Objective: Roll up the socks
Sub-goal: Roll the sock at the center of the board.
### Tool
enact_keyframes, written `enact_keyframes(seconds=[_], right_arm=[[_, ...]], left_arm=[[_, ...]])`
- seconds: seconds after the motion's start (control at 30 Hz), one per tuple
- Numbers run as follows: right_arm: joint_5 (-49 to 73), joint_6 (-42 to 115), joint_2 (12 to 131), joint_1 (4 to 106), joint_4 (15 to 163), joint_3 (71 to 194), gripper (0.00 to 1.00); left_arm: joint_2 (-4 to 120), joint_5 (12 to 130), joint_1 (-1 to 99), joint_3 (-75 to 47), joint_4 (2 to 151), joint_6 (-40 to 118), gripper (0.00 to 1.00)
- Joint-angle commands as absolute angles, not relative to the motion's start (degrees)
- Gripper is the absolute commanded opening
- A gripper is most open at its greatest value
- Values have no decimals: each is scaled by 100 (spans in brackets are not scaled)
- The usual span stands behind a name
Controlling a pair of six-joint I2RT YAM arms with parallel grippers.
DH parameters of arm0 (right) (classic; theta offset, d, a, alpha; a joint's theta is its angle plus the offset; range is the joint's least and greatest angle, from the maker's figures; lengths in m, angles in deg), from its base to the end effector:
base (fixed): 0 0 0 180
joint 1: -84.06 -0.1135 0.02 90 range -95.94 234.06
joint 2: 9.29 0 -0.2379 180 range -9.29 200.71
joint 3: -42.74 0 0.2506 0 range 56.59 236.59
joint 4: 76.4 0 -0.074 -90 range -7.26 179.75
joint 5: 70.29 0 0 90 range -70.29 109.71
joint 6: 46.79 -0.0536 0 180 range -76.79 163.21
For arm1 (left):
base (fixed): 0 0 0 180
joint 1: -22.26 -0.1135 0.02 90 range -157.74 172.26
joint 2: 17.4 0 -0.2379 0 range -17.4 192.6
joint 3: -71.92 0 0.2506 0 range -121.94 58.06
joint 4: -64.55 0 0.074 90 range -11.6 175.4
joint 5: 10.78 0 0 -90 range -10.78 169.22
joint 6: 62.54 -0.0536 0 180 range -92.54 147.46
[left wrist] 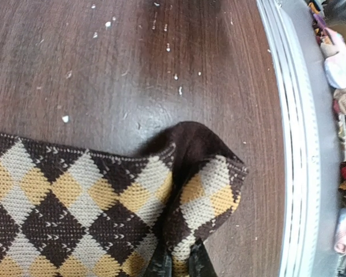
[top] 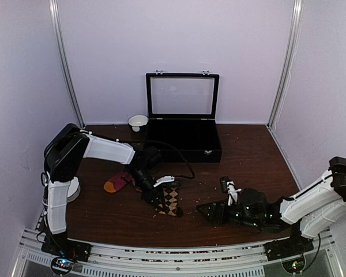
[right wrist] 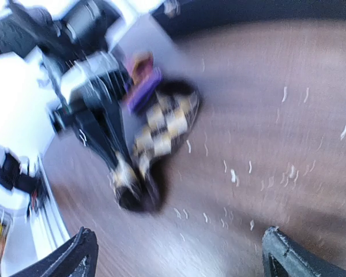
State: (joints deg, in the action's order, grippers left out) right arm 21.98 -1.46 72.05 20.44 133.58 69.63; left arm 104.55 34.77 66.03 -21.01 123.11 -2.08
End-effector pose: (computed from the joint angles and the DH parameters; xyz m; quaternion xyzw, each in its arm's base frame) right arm 0.1112 0.2194 0.0920 -0.1278 0.8310 0.4288 0.3304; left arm 0.2411 -0.2829 0.0816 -0.5589 -0.7377 0.3777 0.0274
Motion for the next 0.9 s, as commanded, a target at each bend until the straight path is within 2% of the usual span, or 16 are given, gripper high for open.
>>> enact_keyframes(seconds=[0.0,0.03,0.13,0.2,0.37,0.53,0.67,0.87], right_arm=[[4297,-436,6341,2046,11140,7567,100],[4232,-545,6259,2153,10946,7609,100],[3297,776,6276,2224,12646,7170,100],[3277,1736,6403,1960,13260,7042,100],[2768,4057,6992,1383,12650,7691,81],[1604,4841,7782,1352,12571,8440,60],[1223,5671,8541,1331,11599,9399,49],[1244,6369,9215,1459,11109,10130,35]], left_arm=[[10938,3964,6464,-2146,12560,-153,2],[10979,3929,6460,-2189,12614,-163,3],[11070,3743,6426,-2265,12767,-223,3],[11107,3672,6420,-2312,12847,-269,3],[11282,3566,6334,-2475,13018,-228,3],[11331,3327,6204,-2560,13162,-326,3],[11467,3268,6209,-2678,13304,-396,4],[11505,3227,6208,-2717,13363,-434,5]])
